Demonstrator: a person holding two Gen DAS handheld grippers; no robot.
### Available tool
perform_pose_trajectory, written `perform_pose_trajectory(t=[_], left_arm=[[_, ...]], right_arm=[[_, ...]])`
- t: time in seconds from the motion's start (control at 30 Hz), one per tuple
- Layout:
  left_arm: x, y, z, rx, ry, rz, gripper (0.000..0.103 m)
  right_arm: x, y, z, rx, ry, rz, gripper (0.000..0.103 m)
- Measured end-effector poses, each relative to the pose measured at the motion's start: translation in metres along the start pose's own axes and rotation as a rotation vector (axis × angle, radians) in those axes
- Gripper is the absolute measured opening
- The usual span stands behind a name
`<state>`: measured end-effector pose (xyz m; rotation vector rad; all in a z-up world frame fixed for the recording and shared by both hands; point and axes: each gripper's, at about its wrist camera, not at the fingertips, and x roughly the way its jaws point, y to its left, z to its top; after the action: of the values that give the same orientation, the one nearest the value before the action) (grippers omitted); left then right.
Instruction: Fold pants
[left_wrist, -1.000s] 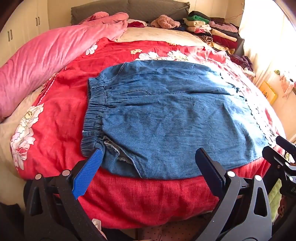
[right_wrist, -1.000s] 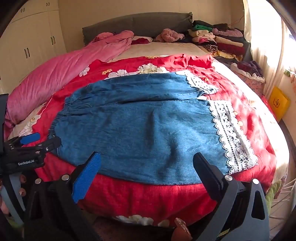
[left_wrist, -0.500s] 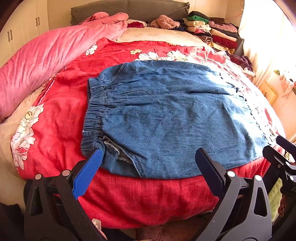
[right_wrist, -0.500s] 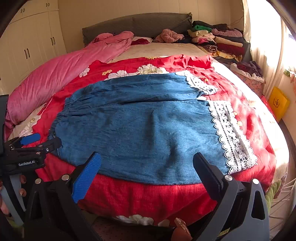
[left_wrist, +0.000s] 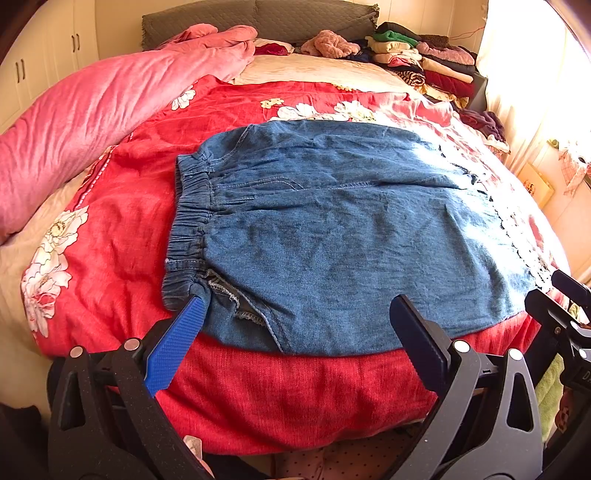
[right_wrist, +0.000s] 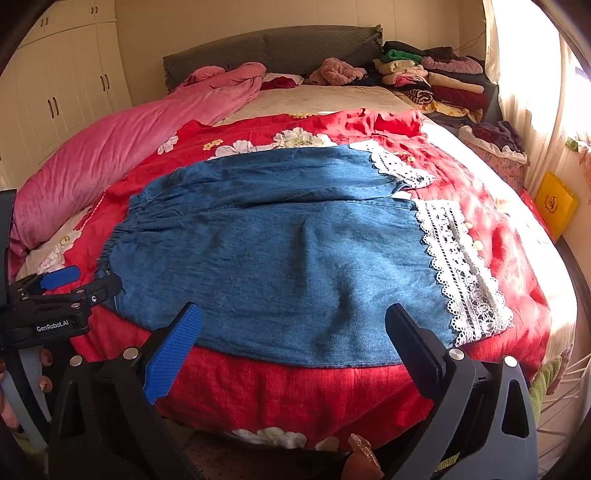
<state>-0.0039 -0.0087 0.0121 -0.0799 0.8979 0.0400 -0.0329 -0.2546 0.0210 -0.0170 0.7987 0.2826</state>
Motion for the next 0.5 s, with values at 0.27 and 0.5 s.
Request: perform_pose_trajectory(t=[0.27, 0.5], left_arm=[[0.0007, 0.0011, -0.0003, 0.000, -0.001, 0.000, 0.095], [0.0007, 0.0012, -0.0003, 0.000, -0.001, -0.002, 0.095]], right_arm=[[0.0003, 0.0002, -0.0001, -0.002, 0.001, 0.001, 0.099], [0.0003, 0.0006, -0.0002, -0.001, 0.001, 0.000, 0.099]])
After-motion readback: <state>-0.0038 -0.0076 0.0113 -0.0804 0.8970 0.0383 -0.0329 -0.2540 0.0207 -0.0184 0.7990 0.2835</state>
